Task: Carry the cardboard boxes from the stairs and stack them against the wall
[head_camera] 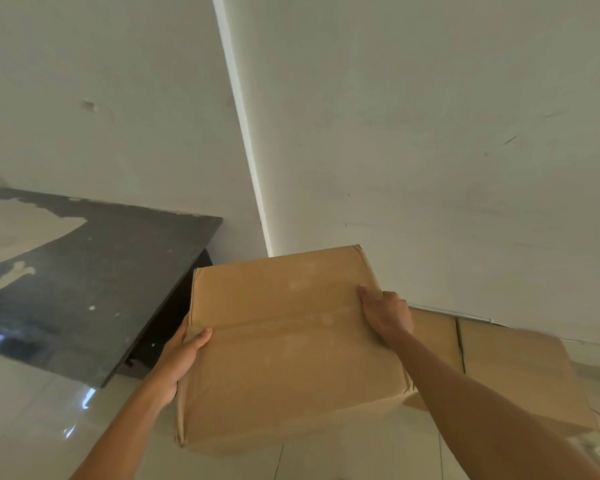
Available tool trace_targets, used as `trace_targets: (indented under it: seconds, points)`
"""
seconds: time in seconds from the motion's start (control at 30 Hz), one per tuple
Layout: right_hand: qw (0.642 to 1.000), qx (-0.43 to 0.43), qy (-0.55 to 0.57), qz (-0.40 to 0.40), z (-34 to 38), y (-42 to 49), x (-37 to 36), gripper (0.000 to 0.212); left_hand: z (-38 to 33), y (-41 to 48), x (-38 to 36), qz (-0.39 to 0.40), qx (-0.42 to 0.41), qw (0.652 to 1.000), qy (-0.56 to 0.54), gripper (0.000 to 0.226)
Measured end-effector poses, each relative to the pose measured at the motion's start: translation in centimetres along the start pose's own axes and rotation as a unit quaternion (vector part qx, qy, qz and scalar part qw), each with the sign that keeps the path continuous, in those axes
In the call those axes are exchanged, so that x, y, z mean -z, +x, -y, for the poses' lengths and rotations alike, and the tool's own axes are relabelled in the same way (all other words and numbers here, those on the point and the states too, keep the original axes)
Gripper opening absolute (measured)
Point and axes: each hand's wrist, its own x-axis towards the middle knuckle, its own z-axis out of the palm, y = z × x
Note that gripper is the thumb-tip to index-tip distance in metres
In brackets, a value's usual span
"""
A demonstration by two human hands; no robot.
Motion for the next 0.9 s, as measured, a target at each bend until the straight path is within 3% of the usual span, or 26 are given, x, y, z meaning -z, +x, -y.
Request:
trace_targets:
  seconds: [0.33,0.53,0.9]
  points:
    - [0.999,-0.040,0.014,-0.019,0.0,10.9,0.6,0.083,-5.8,10.3,-7.4,0.076,0.014,0.997,0.033,0.058]
    - [0.994,-0.108,0.009,-0.023,0.3,15.5,-0.8,0.082,-7.5,17.1,-8.6,0.108,0.036,0.986,0.123,0.081]
    - [0.976,-0.213,0.010,-0.036,-0.5,22.8,-7.6,0.076,-7.5,30.1,-11.6,0.195,0.080,0.971,0.109,0.073]
